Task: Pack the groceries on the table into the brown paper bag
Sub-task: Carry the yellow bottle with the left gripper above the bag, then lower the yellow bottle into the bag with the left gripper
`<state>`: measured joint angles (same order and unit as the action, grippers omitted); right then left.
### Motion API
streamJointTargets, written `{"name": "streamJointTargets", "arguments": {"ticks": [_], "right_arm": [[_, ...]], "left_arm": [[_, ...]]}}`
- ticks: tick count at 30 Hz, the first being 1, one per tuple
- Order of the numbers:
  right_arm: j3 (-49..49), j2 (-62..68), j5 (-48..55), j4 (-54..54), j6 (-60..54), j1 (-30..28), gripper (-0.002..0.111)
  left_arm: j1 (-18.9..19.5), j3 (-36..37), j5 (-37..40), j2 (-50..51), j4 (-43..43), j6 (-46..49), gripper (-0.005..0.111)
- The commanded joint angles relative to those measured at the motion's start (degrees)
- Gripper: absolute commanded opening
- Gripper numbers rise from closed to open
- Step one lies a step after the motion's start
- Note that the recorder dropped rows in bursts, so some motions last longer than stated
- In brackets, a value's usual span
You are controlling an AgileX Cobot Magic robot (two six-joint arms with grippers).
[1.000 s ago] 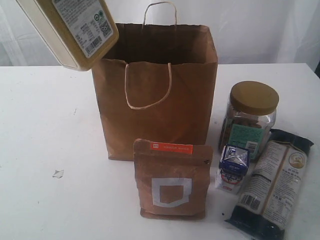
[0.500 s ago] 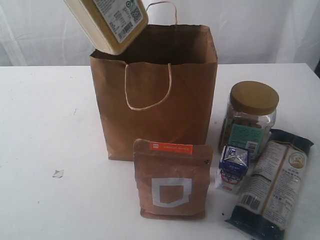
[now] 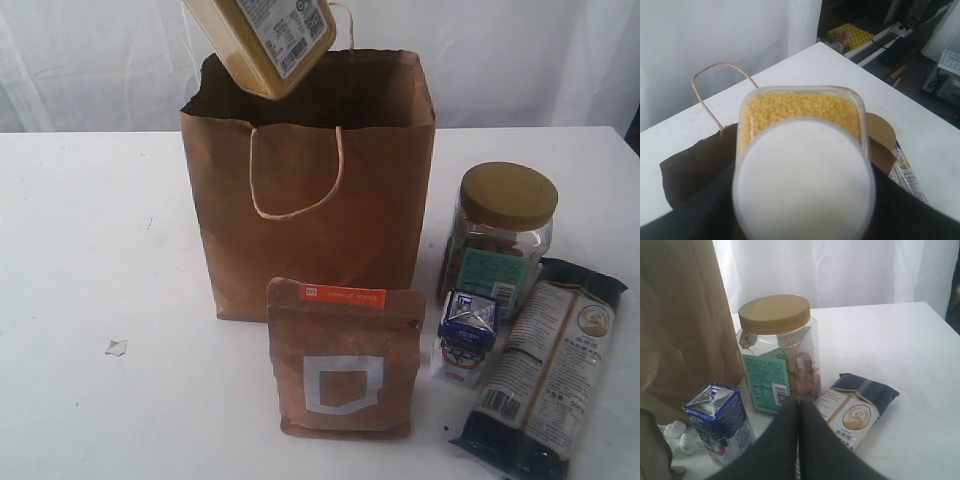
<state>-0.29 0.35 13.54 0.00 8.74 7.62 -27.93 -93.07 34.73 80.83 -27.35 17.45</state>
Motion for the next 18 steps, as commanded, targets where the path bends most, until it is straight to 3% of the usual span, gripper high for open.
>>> {"name": "streamJointTargets", "arguments": {"ticks": [1, 13, 18], "right_arm": [[0.29, -0.35, -0.38, 0.00, 0.09, -0.25, 0.000], [0.29, -0.35, -0.38, 0.00, 0.09, -0.25, 0.000], [0.29, -0.35, -0.38, 0.00, 0.09, -0.25, 0.000]], "left_arm": [[-0.14, -1.06, -4.25, 0.90, -3.11, 1.86, 0.000], [-0.14, -1.06, -5.89, 6.16, -4.42, 4.24, 0.000], [-0.14, -1.06, -5.99, 7.94, -8.74, 8.10, 0.000]]}}
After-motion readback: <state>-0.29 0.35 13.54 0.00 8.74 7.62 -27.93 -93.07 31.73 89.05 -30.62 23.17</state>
